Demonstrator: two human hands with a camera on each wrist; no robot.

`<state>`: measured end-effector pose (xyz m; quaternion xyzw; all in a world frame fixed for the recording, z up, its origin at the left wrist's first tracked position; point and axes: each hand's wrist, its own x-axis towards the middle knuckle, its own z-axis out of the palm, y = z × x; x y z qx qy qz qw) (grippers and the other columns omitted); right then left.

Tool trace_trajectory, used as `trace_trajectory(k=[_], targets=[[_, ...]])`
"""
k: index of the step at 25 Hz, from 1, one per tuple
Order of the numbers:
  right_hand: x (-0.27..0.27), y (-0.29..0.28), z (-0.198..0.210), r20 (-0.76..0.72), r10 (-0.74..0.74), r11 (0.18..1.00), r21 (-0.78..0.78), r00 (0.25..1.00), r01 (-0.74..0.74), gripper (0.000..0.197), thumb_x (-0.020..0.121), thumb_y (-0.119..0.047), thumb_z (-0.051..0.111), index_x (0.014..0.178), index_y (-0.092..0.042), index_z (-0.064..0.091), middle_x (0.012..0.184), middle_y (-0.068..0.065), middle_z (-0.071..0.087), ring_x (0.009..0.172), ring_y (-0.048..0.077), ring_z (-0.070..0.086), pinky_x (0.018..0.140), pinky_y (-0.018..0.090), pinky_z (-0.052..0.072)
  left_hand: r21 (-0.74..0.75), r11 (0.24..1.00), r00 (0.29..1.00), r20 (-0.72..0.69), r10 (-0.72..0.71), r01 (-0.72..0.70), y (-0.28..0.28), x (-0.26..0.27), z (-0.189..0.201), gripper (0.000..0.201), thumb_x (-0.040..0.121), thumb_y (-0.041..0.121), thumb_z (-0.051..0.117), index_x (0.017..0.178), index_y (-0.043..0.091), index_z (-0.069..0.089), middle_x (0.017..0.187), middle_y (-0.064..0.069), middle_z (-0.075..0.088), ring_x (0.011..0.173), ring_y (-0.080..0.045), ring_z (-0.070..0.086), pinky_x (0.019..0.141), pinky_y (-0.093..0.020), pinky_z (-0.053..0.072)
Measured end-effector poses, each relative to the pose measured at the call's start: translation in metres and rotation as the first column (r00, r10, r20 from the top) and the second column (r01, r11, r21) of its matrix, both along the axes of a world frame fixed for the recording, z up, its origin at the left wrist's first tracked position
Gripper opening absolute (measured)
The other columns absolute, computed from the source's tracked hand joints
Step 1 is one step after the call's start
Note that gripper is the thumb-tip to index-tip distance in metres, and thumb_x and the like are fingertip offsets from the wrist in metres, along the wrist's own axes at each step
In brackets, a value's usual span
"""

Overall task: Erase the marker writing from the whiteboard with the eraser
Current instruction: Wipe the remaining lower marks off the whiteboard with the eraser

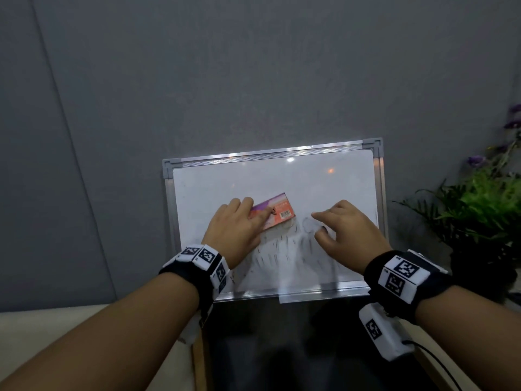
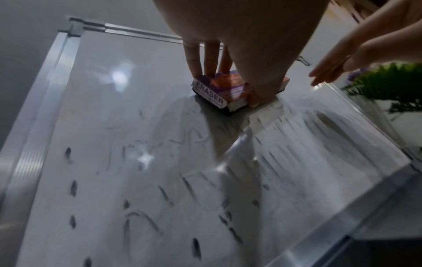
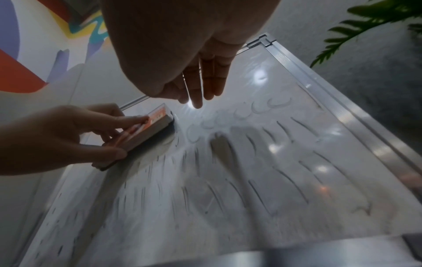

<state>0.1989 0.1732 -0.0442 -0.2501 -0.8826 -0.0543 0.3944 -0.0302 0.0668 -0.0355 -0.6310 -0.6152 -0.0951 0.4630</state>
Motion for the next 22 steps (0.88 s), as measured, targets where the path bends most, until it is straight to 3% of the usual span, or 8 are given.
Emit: trace_trajectory(k=[4,7,11,14,17,22], targets=[[0.003,0.001,-0.010,0.071,-0.025,0.999,-0.038,0.997,0.028,0.039,0.085,-0.022,0.054,0.123,-0.014,0.062,0.117,0.000,0.065,0.110,0.016,0.051,0.092,0.027,0.044,-0.076,0.996,0.997,-0.060,-0.051,0.046,0.000,0.007,-0.019,0.056,0.074,0.027,0.073,0.127,0.018,0.058,0.092,-0.010,0.054,0.073,-0.026,0.048,0.058,-0.035,0.040],[0.006,0.001,-0.016,0.129,-0.037,0.999,-0.028,0.991,0.041,0.047,0.087,-0.025,0.053,0.133,-0.017,0.053,0.139,-0.002,0.051,0.127,0.013,0.043,0.105,0.021,0.029,-0.085,0.995,0.997,-0.053,-0.058,0.054,0.002,0.011,-0.030,0.057,0.072,0.026,0.074,0.126,0.019,0.058,0.090,-0.009,0.054,0.072,-0.026,0.047,0.058,-0.036,0.039],[0.011,0.004,-0.014,0.130,-0.071,0.997,0.008,0.989,0.070,0.052,0.087,-0.025,0.055,0.138,-0.017,0.048,0.145,-0.001,0.045,0.135,0.015,0.037,0.106,0.019,0.013,-0.004,0.999,0.999,-0.017,-0.034,0.034,0.010,0.014,-0.009,0.054,0.074,0.024,0.072,0.125,0.018,0.057,0.090,-0.010,0.053,0.071,-0.027,0.046,0.058,-0.035,0.038],[0.014,0.005,-0.016,0.109,-0.078,0.997,0.016,0.991,0.076,0.052,0.087,-0.026,0.056,0.138,-0.017,0.048,0.145,-0.001,0.046,0.135,0.016,0.038,0.107,0.020,0.013,0.005,0.999,0.998,-0.035,-0.044,0.044,0.016,0.020,-0.005,0.055,0.073,0.023,0.074,0.125,0.018,0.058,0.091,-0.011,0.053,0.072,-0.027,0.046,0.058,-0.036,0.037],[0.019,0.004,-0.023,0.121,-0.069,0.998,0.022,0.990,0.067,0.049,0.087,-0.027,0.057,0.135,-0.016,0.052,0.143,0.000,0.048,0.133,0.018,0.041,0.106,0.021,0.015,-0.098,0.991,0.990,-0.100,-0.100,0.090,0.016,0.029,-0.026,0.060,0.065,0.020,0.074,0.124,0.021,0.060,0.093,-0.009,0.055,0.075,-0.028,0.048,0.060,-0.037,0.039],[0.025,0.010,-0.026,0.124,-0.056,0.996,0.081,0.991,0.046,0.051,0.078,-0.020,0.064,0.128,-0.013,0.059,0.136,0.004,0.055,0.127,0.024,0.049,0.107,0.030,0.027,-0.083,0.994,0.990,-0.111,-0.084,0.075,0.022,0.037,-0.019,0.062,0.067,0.021,0.073,0.127,0.021,0.058,0.093,-0.010,0.054,0.076,-0.028,0.048,0.061,-0.038,0.040]])
